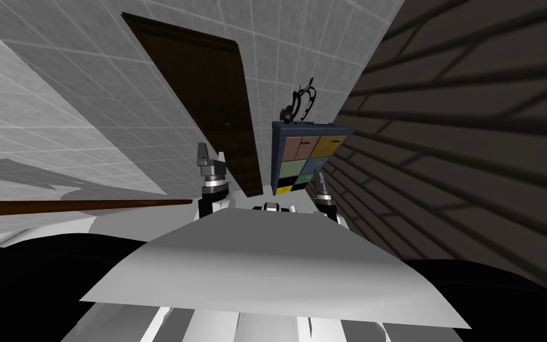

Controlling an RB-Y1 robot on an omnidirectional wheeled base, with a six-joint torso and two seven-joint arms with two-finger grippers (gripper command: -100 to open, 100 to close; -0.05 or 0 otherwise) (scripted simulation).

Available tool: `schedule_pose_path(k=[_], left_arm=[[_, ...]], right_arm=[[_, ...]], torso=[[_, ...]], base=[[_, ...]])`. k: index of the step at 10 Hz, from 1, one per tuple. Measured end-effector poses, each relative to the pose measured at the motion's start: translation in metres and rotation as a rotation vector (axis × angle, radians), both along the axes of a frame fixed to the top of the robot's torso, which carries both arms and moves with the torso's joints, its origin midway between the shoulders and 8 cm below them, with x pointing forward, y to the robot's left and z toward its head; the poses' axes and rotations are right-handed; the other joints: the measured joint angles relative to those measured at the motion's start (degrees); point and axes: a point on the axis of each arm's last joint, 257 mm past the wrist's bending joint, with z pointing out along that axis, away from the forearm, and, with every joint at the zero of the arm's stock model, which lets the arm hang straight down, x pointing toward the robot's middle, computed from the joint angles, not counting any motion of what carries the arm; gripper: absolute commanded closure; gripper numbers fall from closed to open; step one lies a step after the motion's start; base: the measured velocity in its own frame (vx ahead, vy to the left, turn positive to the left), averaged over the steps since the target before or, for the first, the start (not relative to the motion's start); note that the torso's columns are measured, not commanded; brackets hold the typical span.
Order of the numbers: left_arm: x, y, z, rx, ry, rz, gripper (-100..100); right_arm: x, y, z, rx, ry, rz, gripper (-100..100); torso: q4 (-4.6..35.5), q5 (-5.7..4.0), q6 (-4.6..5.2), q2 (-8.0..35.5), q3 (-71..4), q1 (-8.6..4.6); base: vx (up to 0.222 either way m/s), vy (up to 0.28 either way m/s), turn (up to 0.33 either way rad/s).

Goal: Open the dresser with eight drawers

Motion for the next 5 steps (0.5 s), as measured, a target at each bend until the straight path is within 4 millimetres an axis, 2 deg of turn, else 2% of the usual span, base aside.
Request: schedule_pose_path(k=[5], left_arm=[[0.0, 0.0, 0.0, 0.0, 0.0, 0.0, 0]], right_arm=[[-0.0004, -0.0042, -0.0065, -0.156, -0.005, -0.065, -100]], torso=[[0.02, 0.0, 0.01, 0.08, 0.04, -0.02]], base=[[0.025, 0.009, 0.021]])
